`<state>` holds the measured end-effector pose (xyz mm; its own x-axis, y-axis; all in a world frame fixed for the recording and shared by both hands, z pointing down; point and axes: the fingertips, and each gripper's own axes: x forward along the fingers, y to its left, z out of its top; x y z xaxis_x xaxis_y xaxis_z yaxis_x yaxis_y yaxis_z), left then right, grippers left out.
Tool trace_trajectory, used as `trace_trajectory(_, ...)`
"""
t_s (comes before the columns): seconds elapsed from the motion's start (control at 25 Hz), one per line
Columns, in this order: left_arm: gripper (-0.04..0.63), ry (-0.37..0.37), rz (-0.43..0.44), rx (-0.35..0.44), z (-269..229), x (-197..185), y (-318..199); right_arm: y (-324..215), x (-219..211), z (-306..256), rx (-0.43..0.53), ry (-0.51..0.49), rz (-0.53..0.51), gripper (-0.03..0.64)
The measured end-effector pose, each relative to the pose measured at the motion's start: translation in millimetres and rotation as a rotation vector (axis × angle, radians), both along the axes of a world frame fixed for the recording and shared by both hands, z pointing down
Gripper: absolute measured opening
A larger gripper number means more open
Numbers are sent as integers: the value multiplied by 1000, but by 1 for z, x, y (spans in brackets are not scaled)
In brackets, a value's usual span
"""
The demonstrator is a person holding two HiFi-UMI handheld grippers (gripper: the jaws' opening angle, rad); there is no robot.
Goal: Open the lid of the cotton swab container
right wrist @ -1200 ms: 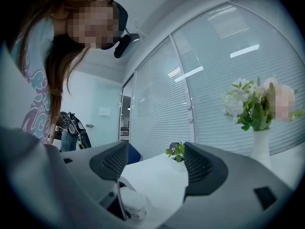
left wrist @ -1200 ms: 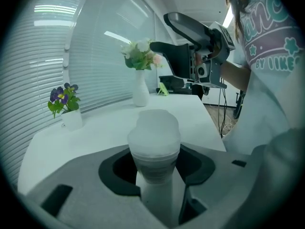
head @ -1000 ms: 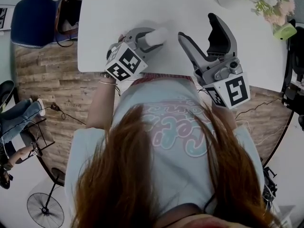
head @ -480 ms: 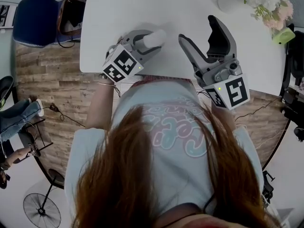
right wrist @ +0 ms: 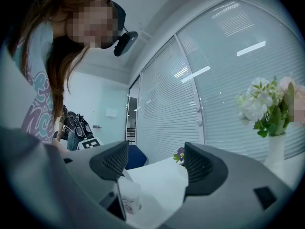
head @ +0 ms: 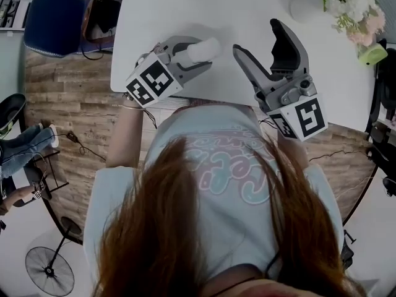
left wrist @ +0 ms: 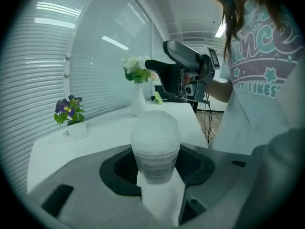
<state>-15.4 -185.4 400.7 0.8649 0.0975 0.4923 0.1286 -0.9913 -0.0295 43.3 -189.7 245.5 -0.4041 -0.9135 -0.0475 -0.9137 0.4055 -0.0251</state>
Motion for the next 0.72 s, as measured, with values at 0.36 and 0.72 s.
trace_trajectory(0.36, 199, 14, 53, -2, -32, -15, -10, -6, -23, -4, -22, -14, -114, 351)
trace_trajectory(0.72, 199, 0, 142, 40, -66, -32, -9, -10, -62, -5, -57, 30, -291, 351)
